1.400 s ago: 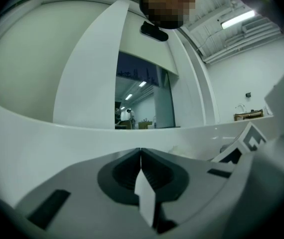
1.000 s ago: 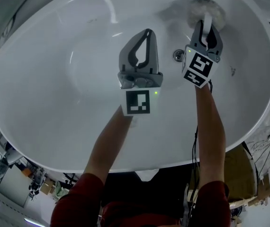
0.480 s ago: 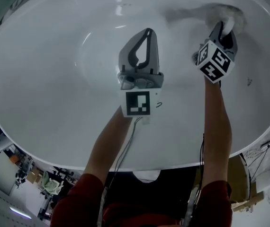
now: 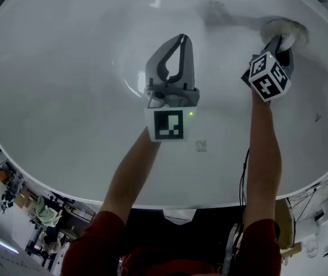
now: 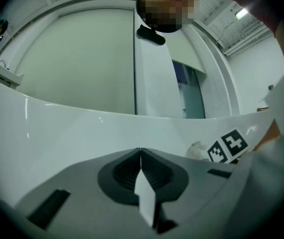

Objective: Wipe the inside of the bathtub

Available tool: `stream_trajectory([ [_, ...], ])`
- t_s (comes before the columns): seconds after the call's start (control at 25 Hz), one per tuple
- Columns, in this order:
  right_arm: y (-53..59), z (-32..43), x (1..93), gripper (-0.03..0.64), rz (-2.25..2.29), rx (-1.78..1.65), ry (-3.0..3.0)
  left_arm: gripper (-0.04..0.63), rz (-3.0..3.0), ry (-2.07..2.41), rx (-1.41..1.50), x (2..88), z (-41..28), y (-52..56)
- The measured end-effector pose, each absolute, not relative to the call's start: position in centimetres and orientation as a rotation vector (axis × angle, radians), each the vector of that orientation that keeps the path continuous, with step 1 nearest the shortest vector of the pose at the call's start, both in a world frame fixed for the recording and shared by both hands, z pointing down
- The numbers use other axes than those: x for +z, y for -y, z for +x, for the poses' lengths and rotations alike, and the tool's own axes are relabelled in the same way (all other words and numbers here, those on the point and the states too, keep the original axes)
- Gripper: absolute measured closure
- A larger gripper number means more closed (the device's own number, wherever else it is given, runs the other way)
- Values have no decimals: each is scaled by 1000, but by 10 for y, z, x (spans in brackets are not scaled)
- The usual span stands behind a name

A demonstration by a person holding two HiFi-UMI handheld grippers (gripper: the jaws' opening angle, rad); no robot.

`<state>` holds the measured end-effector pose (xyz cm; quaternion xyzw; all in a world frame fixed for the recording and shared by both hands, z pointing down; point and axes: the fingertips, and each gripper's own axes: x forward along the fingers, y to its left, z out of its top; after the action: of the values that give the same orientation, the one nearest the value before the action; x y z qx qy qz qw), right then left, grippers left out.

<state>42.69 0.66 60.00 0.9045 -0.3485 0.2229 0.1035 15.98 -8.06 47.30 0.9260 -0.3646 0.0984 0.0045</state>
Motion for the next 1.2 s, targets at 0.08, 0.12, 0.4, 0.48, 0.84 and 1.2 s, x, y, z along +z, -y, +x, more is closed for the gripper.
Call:
stream_trajectory([
  [0.08,14,401,601,525,2652,655,1071,580,2882,1173,316,474,138,93],
  [0.12,25,386,600,526,2642,654,1096,580,2873,1189,320,474,126,98],
  [0.4,93,279,594,525,2576,640,1230,580,2826,1301,337,469,32,134],
  [0.48,110,257,593,525,2580,656,1235,580,2801,1336,357,470,4,146],
  [0.84,209,101,590,525,2327,520,1568,580,2725,1460,428,485,-104,182],
  [1.2,281,-22,603,525,2191,518,1717,580,2666,1569,415,487,-197,219],
])
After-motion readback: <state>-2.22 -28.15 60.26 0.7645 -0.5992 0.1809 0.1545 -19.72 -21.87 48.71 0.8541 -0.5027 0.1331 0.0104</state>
